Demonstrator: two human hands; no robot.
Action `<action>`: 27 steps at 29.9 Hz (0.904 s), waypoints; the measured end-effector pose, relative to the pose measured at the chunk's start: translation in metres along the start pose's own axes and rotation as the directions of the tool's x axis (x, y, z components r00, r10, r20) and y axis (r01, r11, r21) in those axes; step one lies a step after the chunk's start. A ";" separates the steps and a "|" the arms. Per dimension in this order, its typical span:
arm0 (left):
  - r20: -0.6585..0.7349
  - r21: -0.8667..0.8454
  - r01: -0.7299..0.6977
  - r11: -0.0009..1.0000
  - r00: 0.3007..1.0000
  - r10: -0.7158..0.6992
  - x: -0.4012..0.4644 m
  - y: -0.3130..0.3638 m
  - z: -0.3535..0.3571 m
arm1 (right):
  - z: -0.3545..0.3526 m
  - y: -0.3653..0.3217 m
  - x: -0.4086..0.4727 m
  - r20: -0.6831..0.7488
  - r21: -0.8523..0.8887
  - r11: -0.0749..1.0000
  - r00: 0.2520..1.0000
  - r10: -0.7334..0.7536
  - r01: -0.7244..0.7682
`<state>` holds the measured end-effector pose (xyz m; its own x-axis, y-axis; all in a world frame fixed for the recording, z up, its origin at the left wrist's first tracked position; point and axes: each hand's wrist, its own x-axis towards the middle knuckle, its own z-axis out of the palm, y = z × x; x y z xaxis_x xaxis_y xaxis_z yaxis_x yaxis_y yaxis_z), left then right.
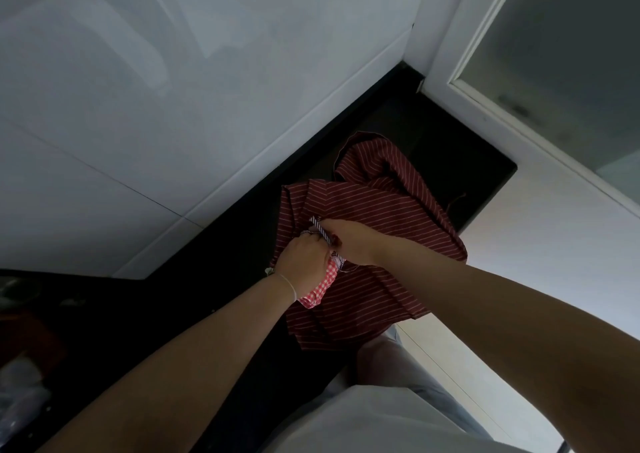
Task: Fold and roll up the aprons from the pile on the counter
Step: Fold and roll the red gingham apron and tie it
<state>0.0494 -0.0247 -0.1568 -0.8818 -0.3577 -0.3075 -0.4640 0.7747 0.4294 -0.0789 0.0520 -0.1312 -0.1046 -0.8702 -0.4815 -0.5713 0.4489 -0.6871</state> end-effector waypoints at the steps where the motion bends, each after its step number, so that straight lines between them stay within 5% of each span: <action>1: 0.015 -0.020 0.007 1.000 1.000 -0.006 0.001 -0.002 0.000 | 0.002 0.001 0.000 -0.027 -0.022 1.000 1.000 -0.004 0.004; 7: 0.118 -0.070 0.052 0.996 0.992 -0.043 0.001 0.000 -0.014 | 0.013 0.015 -0.006 -0.189 -0.225 0.974 0.979 -0.073 0.029; 12: 0.197 -0.065 0.133 0.989 0.973 -0.118 0.006 0.000 -0.020 | 0.019 0.019 -0.017 -0.360 -0.123 0.990 0.926 -0.111 0.071; 16: 0.225 -0.055 0.101 0.993 0.971 -0.087 0.007 0.002 -0.025 | 0.014 0.015 -0.013 -0.275 0.065 0.997 0.961 -0.017 0.036; 24: 0.219 -0.093 0.137 0.986 0.969 -0.114 0.006 -0.004 -0.028 | 0.011 0.023 -0.007 -0.302 -0.026 0.999 0.952 -0.047 0.041; 27: 0.256 -0.090 0.168 0.982 0.956 -0.141 0.010 -0.005 -0.029 | 0.002 0.014 -0.017 -0.324 -0.194 0.973 0.929 -0.182 0.123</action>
<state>0.0410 -0.0471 -0.1376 -0.7565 -0.3177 -0.5716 -0.6116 0.6531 0.4464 -0.0836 0.0734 -0.1332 -0.2567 -0.9554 -0.1461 -0.7270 0.2905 -0.6221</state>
